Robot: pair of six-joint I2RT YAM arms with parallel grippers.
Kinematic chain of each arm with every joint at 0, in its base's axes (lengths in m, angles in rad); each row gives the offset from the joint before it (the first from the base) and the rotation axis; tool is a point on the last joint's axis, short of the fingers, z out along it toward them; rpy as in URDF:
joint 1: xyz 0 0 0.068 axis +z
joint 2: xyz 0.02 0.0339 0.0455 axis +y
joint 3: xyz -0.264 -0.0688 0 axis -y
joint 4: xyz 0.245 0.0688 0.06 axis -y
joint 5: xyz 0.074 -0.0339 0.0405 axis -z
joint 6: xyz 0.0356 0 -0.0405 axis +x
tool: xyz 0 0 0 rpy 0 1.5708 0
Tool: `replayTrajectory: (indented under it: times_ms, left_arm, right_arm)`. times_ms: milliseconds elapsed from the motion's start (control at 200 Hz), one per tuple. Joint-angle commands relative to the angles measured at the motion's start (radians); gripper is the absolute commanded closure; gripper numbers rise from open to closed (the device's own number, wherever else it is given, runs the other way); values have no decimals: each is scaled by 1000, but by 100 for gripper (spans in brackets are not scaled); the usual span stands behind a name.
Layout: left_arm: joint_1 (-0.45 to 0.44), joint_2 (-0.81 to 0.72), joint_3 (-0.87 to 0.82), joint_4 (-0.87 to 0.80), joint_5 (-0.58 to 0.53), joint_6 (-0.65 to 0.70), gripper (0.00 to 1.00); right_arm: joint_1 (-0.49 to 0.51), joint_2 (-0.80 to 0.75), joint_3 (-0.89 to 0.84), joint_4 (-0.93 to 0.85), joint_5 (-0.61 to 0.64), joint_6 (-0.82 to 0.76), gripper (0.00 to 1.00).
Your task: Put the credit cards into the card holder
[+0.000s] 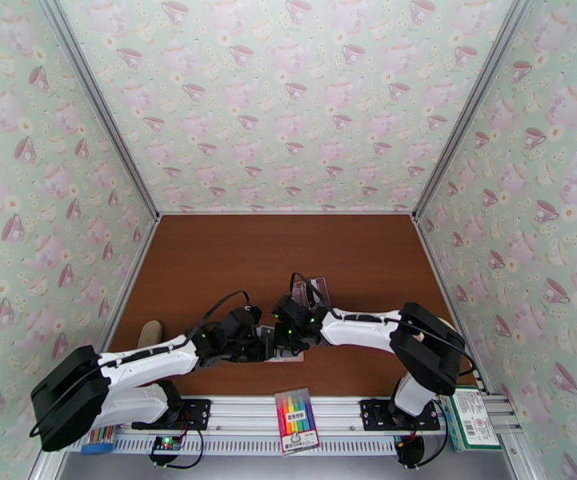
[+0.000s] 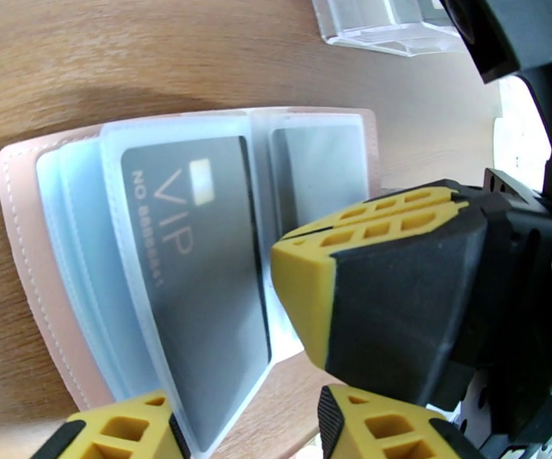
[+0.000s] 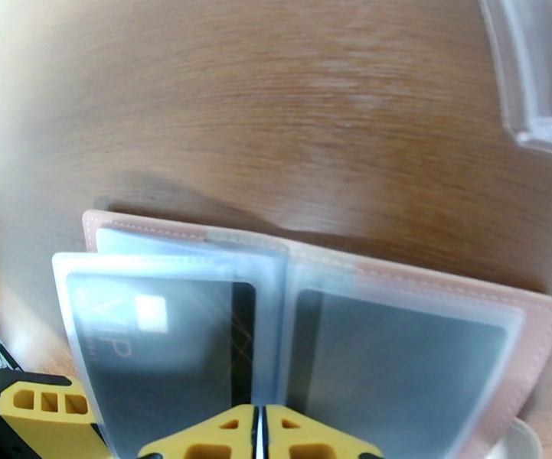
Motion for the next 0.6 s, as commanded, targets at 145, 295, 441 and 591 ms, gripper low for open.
replayTrajectory:
  times_ms: [145, 295, 441, 591]
  left_arm:
    - [-22, 20, 73, 10, 1, 5, 50]
    - [-43, 64, 115, 8, 2, 15, 50]
    - [-65, 108, 145, 23, 2, 18, 50]
    - [-76, 159, 170, 51, -21, 19, 50]
  right_arm:
    - [-10, -113, -7, -101, 82, -44, 87]
    - [-56, -188, -35, -185, 155, -75, 87]
    - [-95, -264, -82, -210, 183, -82, 86]
    - [-111, -306, -111, -240, 204, -84, 86]
